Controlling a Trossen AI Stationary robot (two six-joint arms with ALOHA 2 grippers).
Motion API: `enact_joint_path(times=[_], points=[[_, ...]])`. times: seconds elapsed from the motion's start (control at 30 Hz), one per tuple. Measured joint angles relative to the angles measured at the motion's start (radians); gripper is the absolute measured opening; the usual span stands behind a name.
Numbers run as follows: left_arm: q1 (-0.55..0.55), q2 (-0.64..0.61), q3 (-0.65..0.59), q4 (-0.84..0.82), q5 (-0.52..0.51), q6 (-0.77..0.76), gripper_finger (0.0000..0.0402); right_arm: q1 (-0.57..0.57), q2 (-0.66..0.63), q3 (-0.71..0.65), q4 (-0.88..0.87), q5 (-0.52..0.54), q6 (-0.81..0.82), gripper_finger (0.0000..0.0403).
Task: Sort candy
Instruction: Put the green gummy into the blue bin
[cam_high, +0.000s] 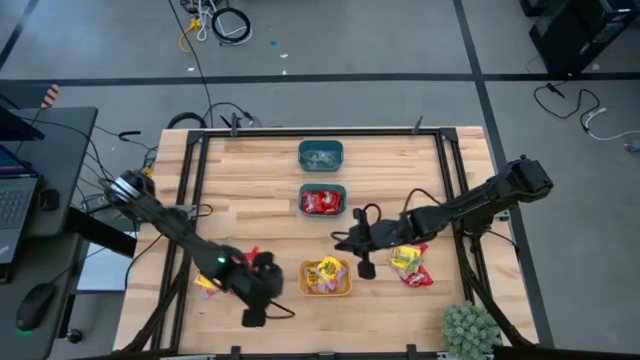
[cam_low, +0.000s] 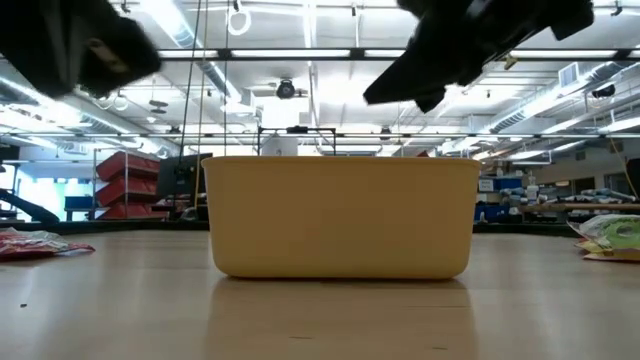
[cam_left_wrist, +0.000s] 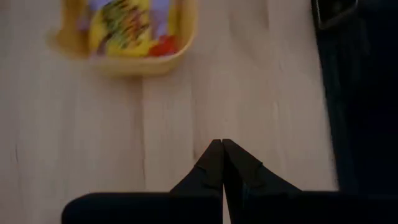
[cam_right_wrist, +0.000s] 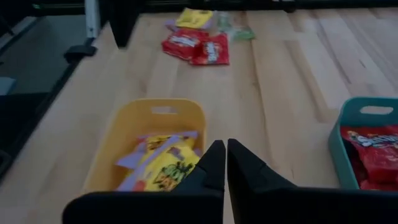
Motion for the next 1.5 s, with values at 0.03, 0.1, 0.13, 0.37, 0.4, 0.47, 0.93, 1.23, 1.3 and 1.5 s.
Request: enact_joint_path(times=[0.03, 0.1, 0.13, 0.37, 0.4, 0.47, 0.93, 1.23, 1.3, 1.5], points=[[-0.004, -0.033, -0.014, -0.023, -0.004, -0.067, 0.0001, -0.003, 0.017, 0.007, 0.001, 0.011, -0.001, 0.0005], [-0.006, -0.089, -0.036, -0.092, -0.014, -0.207, 0.0001, -0.007, 0.047, 0.021, 0.002, 0.036, -0.001, 0.0006], [-0.006, -0.107, -0.043, -0.119, -0.017, -0.268, 0.0001, -0.009, 0.062, 0.024, 0.006, 0.042, -0.002, 0.0008], [-0.006, -0.143, -0.075, -0.302, 0.024, -0.425, 0.0009, -0.017, 0.092, 0.03, -0.03, 0.061, -0.004, 0.0041], [-0.006, -0.142, -0.083, -0.313, 0.02, -0.426, 0.0009, -0.017, 0.085, 0.03, -0.041, 0.07, -0.004, 0.0048], [-0.006, -0.142, -0.099, -0.334, -0.01, -0.431, 0.0005, -0.017, 0.068, 0.03, -0.067, 0.081, -0.004, 0.0063], [0.112, -0.308, -0.25, -0.603, -0.006, -0.803, 0.0014, -0.022, 0.054, 0.031, -0.06, 0.126, -0.008, 0.0133], [0.209, -0.309, -0.368, -0.44, 0.043, -0.613, 0.0083, -0.021, 0.042, 0.031, -0.129, 0.128, -0.018, 0.0135], [0.213, -0.309, -0.368, -0.362, 0.0, -0.531, 0.0085, -0.019, 0.009, 0.034, -0.248, 0.144, 0.035, 0.0135], [0.213, -0.309, -0.362, -0.199, -0.287, -0.319, 0.0041, 0.045, -0.097, 0.063, -0.611, 0.131, 0.3, 0.0135]])
